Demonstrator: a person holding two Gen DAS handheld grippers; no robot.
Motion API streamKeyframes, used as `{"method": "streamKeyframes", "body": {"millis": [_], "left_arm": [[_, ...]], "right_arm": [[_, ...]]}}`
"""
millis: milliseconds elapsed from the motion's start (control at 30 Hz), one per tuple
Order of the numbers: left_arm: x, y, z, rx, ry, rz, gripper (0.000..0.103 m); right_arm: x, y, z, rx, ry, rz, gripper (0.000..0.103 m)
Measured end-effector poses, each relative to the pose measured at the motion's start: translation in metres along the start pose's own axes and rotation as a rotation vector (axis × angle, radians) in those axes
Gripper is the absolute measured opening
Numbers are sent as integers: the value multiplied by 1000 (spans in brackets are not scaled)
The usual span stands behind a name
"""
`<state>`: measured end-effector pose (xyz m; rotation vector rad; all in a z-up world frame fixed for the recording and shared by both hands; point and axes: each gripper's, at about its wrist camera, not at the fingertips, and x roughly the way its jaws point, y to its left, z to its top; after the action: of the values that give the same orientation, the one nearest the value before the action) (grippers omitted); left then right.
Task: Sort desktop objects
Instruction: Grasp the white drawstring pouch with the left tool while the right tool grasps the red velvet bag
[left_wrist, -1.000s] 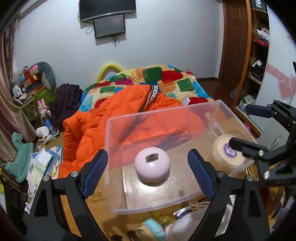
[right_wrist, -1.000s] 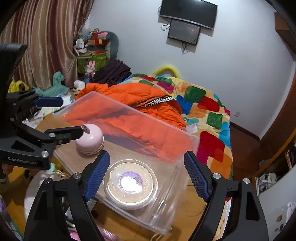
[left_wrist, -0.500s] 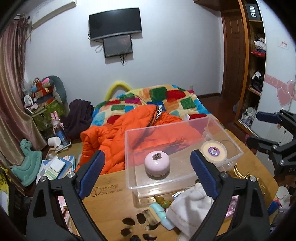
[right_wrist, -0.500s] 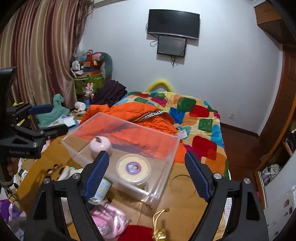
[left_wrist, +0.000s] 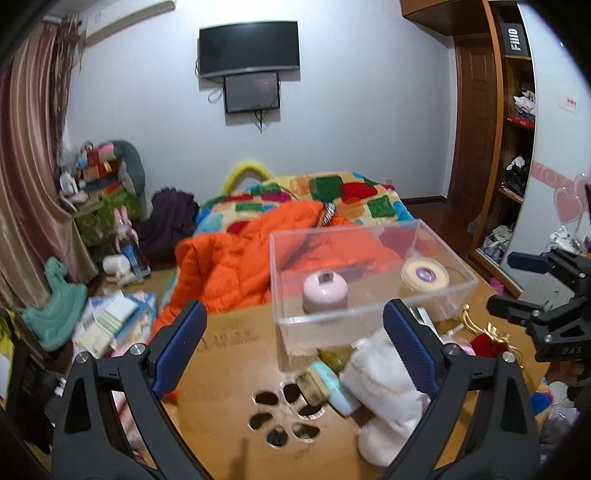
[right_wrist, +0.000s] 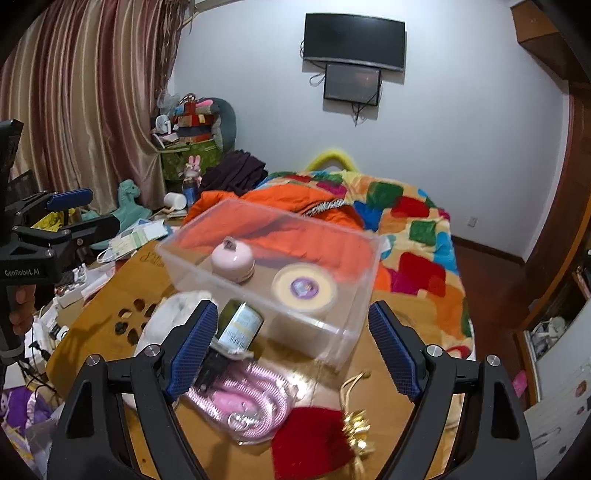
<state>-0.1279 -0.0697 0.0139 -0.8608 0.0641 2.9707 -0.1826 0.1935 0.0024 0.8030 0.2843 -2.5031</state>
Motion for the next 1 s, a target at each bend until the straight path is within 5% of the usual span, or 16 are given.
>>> {"method": "streamKeyframes", "body": {"millis": [300, 700, 1000], "left_arm": [[25, -47, -39, 77, 107, -159, 97], [72, -65, -61, 60, 247, -191, 97], [75, -79, -61, 97, 229, -236, 98]], "right_arm": [[13, -10, -34, 8, 87, -14, 81], [19, -66, -78, 104, 191, -78, 81], [42, -62, -99, 132, 279, 83, 81]]}}
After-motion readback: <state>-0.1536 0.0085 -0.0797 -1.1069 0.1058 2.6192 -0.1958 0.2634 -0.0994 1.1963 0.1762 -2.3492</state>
